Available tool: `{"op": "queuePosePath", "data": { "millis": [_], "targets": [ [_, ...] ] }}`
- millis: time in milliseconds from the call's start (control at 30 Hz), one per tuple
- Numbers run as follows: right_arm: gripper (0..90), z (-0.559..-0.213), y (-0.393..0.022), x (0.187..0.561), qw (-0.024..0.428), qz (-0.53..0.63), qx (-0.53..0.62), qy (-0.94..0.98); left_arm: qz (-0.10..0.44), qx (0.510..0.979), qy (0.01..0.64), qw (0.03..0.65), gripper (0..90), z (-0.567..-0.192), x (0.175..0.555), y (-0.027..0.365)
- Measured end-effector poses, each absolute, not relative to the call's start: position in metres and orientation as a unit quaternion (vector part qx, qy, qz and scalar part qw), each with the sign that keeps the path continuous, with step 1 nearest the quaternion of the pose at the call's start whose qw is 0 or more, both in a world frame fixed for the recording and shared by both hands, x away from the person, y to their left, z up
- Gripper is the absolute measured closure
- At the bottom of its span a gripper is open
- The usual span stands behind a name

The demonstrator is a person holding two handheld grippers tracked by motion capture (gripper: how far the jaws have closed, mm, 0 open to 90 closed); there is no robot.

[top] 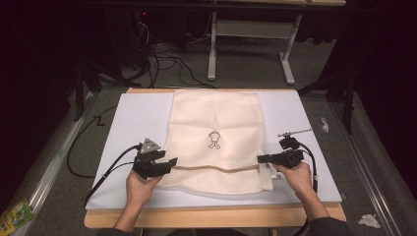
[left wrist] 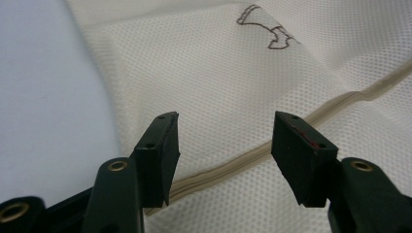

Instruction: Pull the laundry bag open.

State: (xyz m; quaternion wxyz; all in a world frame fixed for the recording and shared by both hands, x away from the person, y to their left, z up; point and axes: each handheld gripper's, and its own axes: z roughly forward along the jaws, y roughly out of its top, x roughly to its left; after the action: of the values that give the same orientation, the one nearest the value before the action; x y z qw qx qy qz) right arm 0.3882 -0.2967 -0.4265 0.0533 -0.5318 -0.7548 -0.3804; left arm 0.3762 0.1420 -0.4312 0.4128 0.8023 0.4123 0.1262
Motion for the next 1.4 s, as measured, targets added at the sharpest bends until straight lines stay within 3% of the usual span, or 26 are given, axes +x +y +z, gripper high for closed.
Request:
{"op": "queuePosePath", "data": {
  "millis": [467,1400],
  "targets": [
    [86.9,-0.423,-0.282,0.392,0.054,-0.386,-0.524,-0.758,0.103,0.812,0.388,0.425,40.2,-0.427,0.371,0.106],
    [86.8,-0.421,-0.264,0.395,0.049,-0.398,-0.507,-0.763,0.062,0.833,0.336,0.436,48.5,-0.424,0.369,0.028]
  ]
}}
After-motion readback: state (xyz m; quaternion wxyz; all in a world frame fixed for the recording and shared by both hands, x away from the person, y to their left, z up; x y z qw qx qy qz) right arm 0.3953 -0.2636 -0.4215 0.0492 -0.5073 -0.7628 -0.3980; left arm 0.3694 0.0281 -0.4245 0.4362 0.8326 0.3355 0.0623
